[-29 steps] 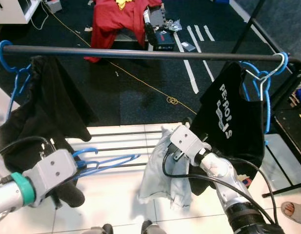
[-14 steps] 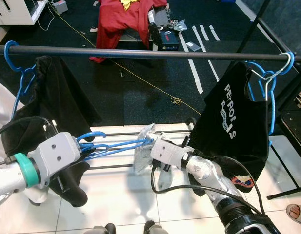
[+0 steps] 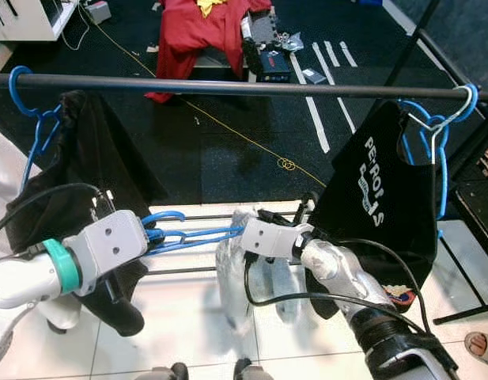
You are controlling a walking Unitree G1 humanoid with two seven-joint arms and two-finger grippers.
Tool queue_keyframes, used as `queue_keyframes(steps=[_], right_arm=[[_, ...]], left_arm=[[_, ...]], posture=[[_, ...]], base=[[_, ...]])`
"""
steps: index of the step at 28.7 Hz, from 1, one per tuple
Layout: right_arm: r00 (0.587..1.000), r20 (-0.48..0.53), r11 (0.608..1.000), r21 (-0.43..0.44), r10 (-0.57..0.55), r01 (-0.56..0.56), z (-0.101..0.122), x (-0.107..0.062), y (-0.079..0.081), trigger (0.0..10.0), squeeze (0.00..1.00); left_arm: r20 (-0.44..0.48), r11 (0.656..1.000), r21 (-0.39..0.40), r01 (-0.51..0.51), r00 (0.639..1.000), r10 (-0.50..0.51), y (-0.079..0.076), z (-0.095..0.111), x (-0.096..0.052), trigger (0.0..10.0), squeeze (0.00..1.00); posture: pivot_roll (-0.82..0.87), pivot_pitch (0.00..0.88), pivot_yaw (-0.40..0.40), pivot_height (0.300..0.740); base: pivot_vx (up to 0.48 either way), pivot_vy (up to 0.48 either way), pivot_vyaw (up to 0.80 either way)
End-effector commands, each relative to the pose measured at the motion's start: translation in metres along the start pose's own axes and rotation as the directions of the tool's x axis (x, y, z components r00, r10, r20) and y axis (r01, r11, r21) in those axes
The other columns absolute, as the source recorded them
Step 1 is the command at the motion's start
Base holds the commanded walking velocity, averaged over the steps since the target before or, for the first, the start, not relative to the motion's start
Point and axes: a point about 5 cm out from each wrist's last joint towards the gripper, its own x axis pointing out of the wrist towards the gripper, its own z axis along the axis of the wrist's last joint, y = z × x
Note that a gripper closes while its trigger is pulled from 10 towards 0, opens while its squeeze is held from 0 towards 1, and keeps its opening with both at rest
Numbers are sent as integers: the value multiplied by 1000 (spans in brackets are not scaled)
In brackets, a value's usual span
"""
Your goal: Hang hanger
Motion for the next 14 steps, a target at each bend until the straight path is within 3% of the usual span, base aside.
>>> queue_keyframes(steps=[1,5,7,9,11,12,13,14], right_arm=[[998,27,996,56,-65,63,3,-3,-9,10000,0],[993,24,989,96,-114,112,2,-5,-14,10000,0],[994,-22,980,166,-106,108,-10,-17,-5,10000,0],[994,-22,980,166,-106,108,-10,-17,-5,10000,0],[991,-104,973,204,-85,105,-30,-36,9,10000,0],[991,-104,973,204,-85,105,-30,-36,9,10000,0],[973,-186,962,211,-137,176,-48,-52,6,10000,0],[973,-186,962,211,-137,176,-48,-52,6,10000,0]], left_arm=[[-32,999,-34,-20,999,19,-2,-7,0,10000,0],[-57,993,-96,-73,996,68,1,-10,1,10000,0],[-106,962,-201,-184,981,165,7,-16,0,10000,0],[-106,962,-201,-184,981,165,7,-16,0,10000,0],[-135,929,-252,-273,960,246,14,-18,-4,10000,0],[-135,929,-252,-273,960,246,14,-18,-4,10000,0],[-149,899,-283,-335,941,304,22,-17,-6,10000,0],[-149,899,-283,-335,941,304,22,-17,-6,10000,0]], posture=[[-38,165,68,740],[-38,165,68,740],[-39,167,56,740],[-39,167,56,740],[-40,168,51,740],[-40,168,51,740],[-47,170,53,740],[-47,170,53,740]], base=[[0,0,0],[0,0,0],[0,0,0],[0,0,0],[0,0,0],[0,0,0],[0,0,0],[0,0,0]])
